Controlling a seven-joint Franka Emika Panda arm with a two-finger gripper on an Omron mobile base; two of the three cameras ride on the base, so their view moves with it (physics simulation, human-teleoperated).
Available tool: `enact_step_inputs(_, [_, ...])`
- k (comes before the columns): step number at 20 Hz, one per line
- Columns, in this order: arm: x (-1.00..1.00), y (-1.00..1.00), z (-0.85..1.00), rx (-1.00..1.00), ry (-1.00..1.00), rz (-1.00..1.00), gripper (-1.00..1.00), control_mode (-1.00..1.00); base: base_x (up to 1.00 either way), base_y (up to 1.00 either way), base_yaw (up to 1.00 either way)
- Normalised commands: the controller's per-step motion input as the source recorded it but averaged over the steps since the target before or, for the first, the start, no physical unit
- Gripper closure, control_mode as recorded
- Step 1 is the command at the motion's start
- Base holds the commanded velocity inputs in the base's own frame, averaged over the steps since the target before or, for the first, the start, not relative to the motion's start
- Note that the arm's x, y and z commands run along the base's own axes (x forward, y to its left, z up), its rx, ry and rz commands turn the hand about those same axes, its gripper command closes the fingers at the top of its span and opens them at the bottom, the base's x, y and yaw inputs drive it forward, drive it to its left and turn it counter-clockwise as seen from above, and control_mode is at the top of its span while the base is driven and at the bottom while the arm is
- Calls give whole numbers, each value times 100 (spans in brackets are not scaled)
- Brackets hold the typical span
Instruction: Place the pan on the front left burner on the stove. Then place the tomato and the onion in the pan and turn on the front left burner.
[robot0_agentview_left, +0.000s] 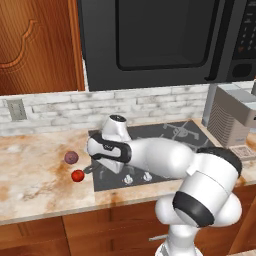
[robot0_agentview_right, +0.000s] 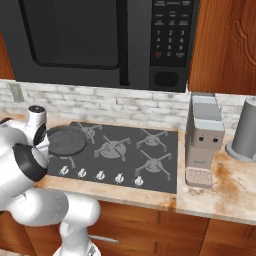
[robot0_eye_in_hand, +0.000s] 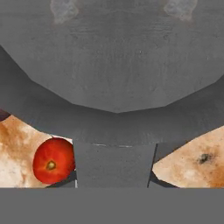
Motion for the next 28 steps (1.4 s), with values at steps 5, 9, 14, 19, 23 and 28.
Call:
enact_step_inputs(5, [23,-4,-21,0,0,3,100,-100,0,0,0])
enact_step_inputs(9, [12,0,-15,0,0,0,100,-100,0,0,0])
enact_step_inputs(14, [17,0,-16,0,0,0,100,-100,0,0,0])
enact_step_inputs(19, [25,0,-18,-2,0,0,100,-100,0,0,0])
enact_step_inputs(23, [19,0,-21,-2,0,1,100,-100,0,0,0])
enact_step_inputs(28, [14,1,-33,-2,3,3,100,-100,0,0,0])
